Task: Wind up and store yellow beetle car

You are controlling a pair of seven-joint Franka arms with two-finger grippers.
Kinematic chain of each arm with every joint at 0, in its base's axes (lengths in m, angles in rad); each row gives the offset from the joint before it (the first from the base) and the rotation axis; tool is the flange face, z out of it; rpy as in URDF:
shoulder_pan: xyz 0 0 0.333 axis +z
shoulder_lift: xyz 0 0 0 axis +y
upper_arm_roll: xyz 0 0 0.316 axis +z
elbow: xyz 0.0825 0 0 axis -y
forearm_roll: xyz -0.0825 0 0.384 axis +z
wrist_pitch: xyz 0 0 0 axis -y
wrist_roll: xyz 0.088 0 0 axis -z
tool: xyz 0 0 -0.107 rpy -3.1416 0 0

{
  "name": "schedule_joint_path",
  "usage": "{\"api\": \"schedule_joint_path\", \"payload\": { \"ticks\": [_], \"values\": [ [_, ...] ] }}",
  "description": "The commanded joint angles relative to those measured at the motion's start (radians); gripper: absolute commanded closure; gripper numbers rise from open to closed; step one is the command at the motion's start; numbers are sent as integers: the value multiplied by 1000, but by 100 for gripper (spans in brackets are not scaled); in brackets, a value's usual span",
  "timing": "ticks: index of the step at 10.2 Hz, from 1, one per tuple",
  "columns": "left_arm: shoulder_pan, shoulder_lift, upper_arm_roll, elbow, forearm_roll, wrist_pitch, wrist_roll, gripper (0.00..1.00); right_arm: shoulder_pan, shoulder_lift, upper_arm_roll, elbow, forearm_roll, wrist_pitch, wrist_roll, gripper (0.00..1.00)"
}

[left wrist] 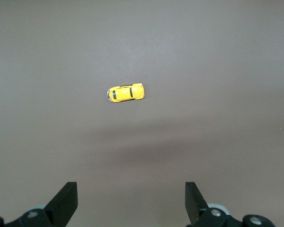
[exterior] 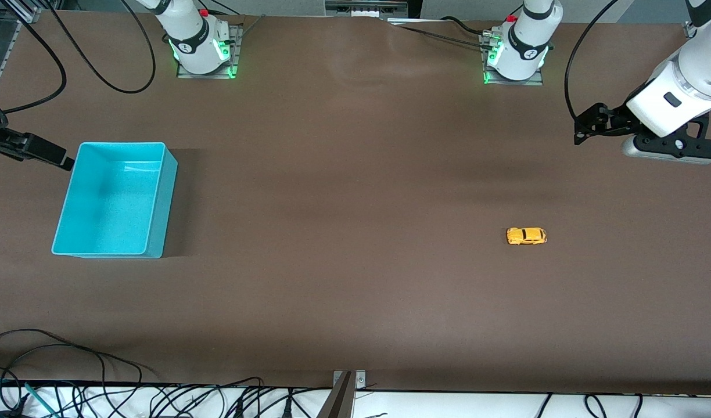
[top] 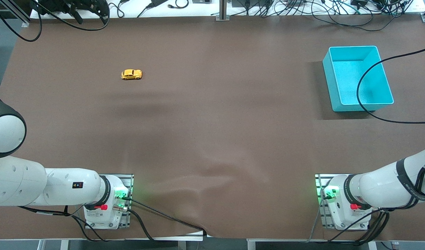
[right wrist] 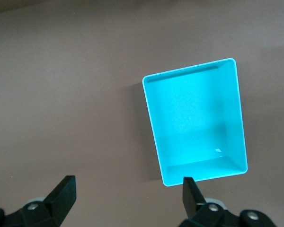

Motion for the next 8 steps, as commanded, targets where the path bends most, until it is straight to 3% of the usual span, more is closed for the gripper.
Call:
{"api": "schedule_joint_path", "payload": {
  "ticks": [1, 8],
  "values": [
    [-8, 14, -23, 35, 2, -26, -4, 0, -1, 4, -1, 12, 17, -18, 7, 0],
    [0, 17, -43, 38, 5, -21, 3, 0, -2, 7, -3, 14, 16, -15, 7, 0]
  ]
}}
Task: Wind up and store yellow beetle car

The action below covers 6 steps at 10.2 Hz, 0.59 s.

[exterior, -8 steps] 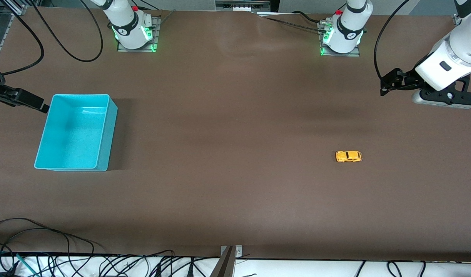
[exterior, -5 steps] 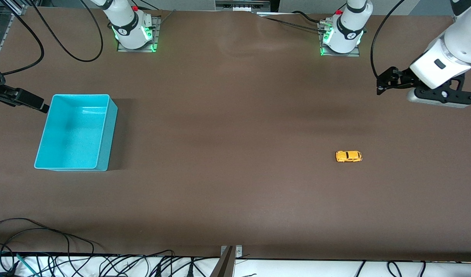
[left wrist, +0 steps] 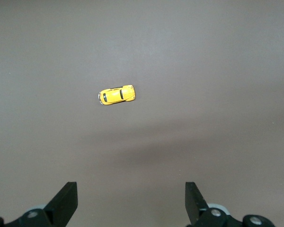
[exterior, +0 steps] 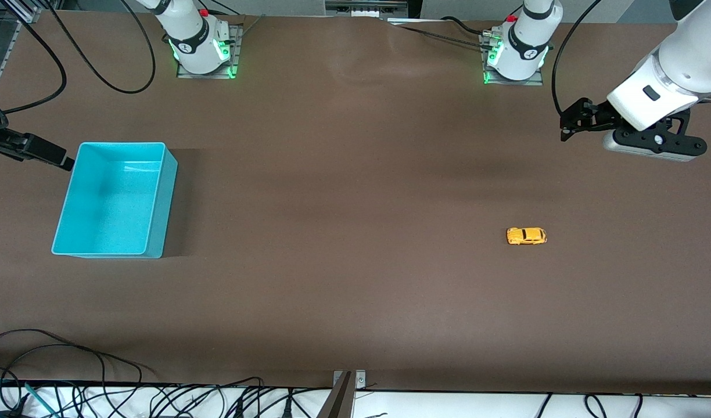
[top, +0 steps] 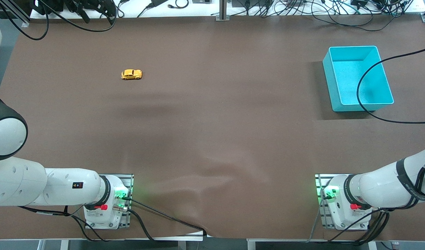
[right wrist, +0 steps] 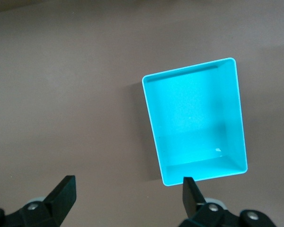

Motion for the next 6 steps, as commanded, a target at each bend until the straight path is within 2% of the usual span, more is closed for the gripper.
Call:
{"api": "schedule_joint_path", "payload": {
  "ticks": [1, 6],
  "values": [
    [11, 16, 0, 29, 5, -21, 4, 0, -2, 5, -2, 14, 14, -12, 7, 0],
    [12, 20, 6, 35, 5, -20, 4, 0, 0, 5, -1, 13, 13, -6, 8, 0]
  ]
}}
